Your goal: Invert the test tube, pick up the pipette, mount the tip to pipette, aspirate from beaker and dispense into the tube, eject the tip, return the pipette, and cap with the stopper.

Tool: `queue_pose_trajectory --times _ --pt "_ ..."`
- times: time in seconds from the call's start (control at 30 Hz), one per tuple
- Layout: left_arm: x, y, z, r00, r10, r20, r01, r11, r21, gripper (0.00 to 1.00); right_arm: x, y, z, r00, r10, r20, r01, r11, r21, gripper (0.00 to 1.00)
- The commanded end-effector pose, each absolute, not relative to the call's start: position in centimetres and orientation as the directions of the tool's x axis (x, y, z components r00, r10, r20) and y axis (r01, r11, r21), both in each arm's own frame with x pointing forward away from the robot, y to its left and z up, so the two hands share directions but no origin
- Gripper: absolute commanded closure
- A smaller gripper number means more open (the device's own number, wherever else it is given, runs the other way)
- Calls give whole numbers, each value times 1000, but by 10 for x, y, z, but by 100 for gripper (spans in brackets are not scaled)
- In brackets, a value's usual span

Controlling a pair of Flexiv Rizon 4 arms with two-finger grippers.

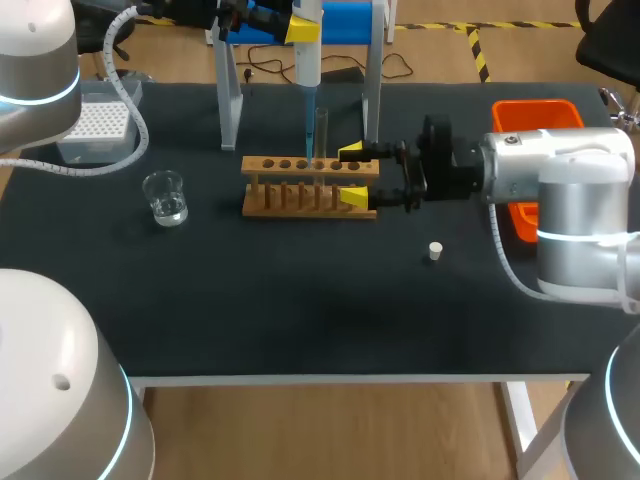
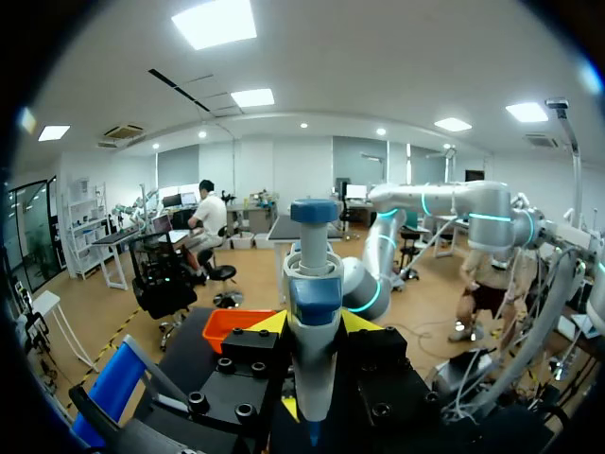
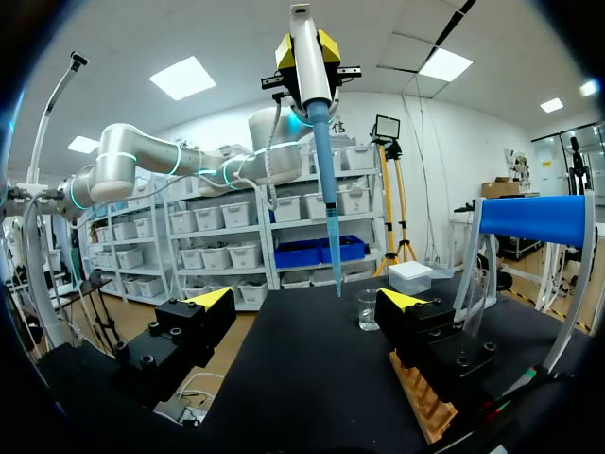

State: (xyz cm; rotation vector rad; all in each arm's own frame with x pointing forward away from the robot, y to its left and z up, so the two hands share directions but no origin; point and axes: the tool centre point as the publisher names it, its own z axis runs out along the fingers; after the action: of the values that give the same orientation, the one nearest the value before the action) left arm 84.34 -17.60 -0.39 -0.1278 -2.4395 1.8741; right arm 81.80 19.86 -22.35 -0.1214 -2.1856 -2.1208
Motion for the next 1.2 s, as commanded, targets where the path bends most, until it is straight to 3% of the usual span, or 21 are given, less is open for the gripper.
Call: queue_pose_trajectory --times 0.03,0.53,1.2 --pt "844 -176 -4 -995 105 -1 28 256 -966 100 817 197 -223 -992 -8 123 122 33 992 0" --pt "844 -176 -4 -995 105 -1 28 256 -966 100 817 197 -223 -992 -8 123 122 33 992 0" --pt "872 -53 -21 -1000 15 -3 7 290 -957 100 817 197 -223 -992 -8 123 122 33 992 0"
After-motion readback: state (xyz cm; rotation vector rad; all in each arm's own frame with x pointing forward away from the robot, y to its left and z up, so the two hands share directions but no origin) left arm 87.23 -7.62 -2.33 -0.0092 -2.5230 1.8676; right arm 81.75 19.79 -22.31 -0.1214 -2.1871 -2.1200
